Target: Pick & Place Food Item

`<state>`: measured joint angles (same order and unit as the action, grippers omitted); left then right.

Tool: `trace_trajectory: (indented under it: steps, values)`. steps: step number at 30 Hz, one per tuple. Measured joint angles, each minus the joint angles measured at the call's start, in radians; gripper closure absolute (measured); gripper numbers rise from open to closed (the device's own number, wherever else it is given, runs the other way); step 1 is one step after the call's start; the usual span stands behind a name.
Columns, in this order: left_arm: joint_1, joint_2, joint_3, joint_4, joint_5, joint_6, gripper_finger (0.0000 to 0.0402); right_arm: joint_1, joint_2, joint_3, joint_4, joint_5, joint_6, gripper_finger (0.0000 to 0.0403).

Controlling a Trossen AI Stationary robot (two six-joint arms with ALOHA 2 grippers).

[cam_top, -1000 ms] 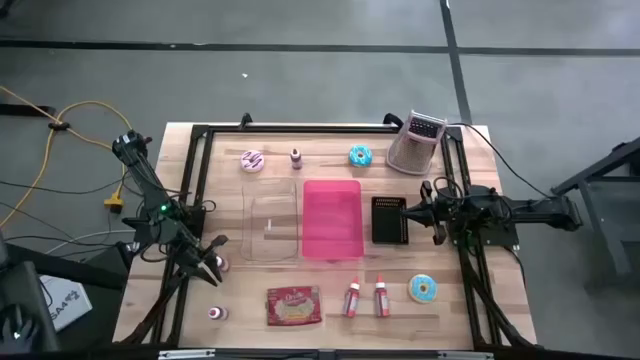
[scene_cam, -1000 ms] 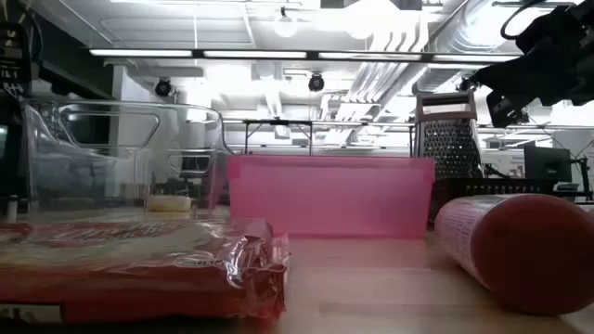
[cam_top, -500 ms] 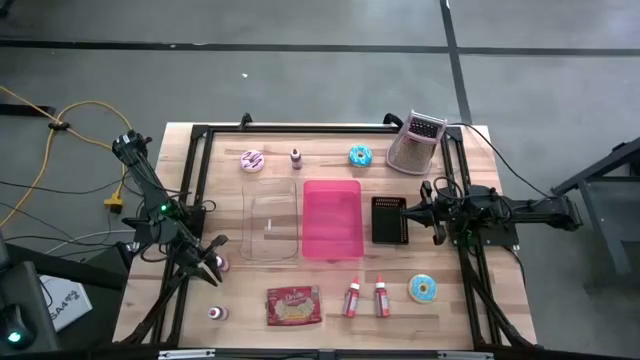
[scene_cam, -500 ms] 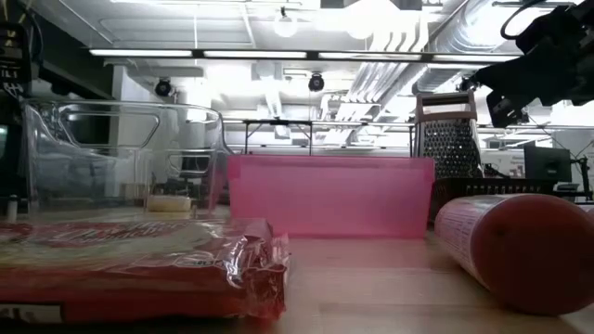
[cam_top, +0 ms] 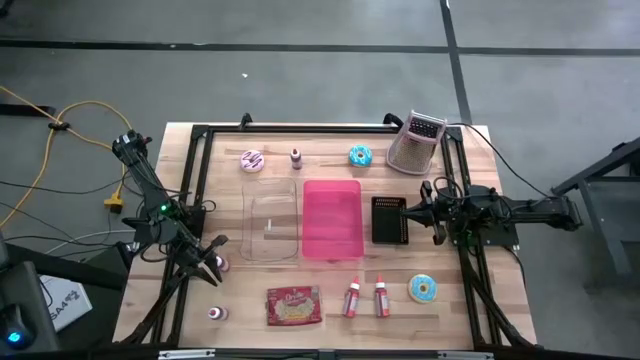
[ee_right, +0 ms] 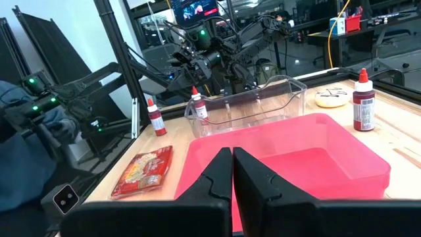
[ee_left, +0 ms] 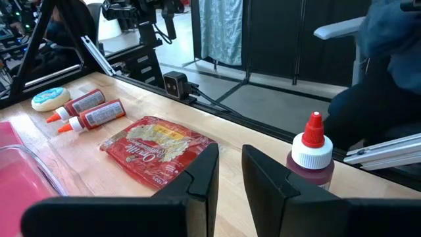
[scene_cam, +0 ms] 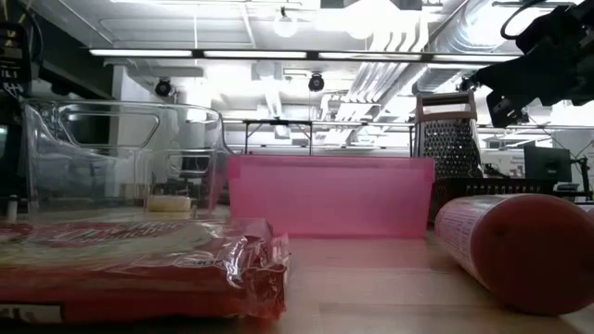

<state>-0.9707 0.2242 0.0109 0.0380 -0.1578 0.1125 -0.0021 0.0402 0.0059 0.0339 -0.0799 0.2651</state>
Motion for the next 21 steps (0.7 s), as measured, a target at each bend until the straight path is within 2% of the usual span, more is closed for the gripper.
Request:
trace_trajectory:
  steps: [15, 21]
  values:
    - [0.000, 0.000, 0.000, 0.036, -0.034, -0.009, 0.0340, 0.000, 0.000, 0.000, 0.000, 0.000, 0.000, 0.0401]
    - [0.000, 0.000, 0.000, 0.082, -0.075, -0.097, 0.0340, 0.000, 0.000, 0.000, 0.000, 0.000, 0.000, 0.0401]
